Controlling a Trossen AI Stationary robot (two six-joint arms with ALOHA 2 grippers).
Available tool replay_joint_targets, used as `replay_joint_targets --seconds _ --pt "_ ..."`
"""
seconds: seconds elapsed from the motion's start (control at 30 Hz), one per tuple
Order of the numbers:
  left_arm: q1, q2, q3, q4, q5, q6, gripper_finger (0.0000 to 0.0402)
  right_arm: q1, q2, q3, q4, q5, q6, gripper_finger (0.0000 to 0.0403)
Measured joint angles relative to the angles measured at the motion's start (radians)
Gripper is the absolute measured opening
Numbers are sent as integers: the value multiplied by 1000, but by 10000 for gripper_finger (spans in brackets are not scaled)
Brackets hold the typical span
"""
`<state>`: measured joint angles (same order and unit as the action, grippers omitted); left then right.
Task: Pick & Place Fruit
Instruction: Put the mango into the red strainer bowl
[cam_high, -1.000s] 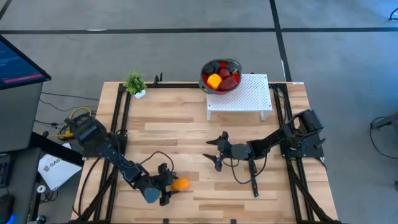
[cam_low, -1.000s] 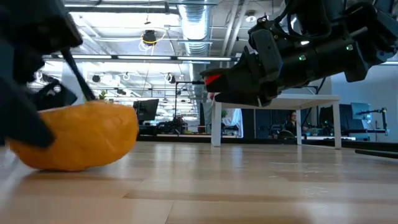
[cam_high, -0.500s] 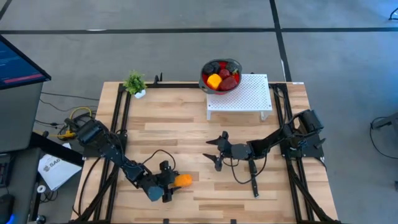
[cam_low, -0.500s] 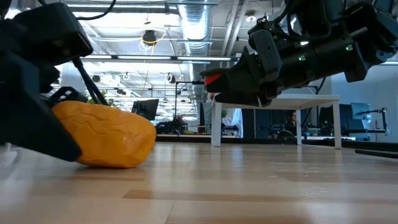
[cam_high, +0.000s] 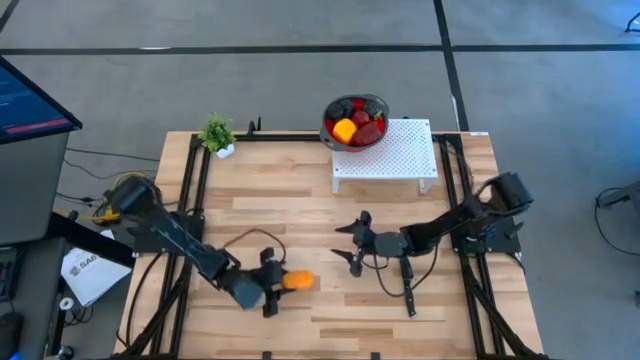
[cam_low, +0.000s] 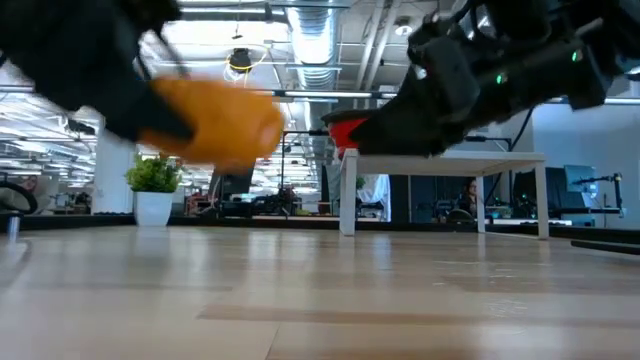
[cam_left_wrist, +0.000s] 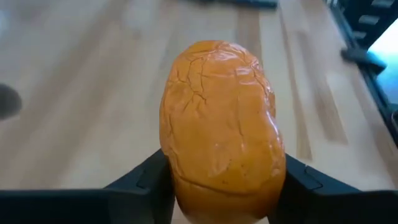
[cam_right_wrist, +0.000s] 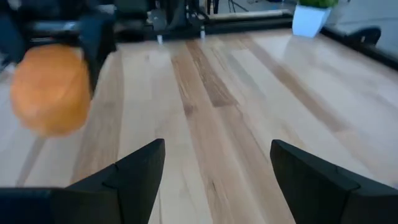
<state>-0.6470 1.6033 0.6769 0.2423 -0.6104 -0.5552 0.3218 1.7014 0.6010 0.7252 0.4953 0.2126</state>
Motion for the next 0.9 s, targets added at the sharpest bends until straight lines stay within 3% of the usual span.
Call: replay_joint_targets --seconds 0.2,0.33,0.47,0.73,0.9 --pt "140 -210 0 -15 16 286 202 36 -130 0 -37 -1 -113 285" --pt "260 -247 1 3 143 399 199 52 -145 0 55 -5 -208 286" --pt "343 -247 1 28 243 420 191 40 -144 11 99 -55 -250 286" --pt "369 -247 1 64 252 476 205 -9 -143 52 97 -73 -250 297" --pt "367 -247 1 70 251 476 204 -56 -143 83 79 -238 -249 345"
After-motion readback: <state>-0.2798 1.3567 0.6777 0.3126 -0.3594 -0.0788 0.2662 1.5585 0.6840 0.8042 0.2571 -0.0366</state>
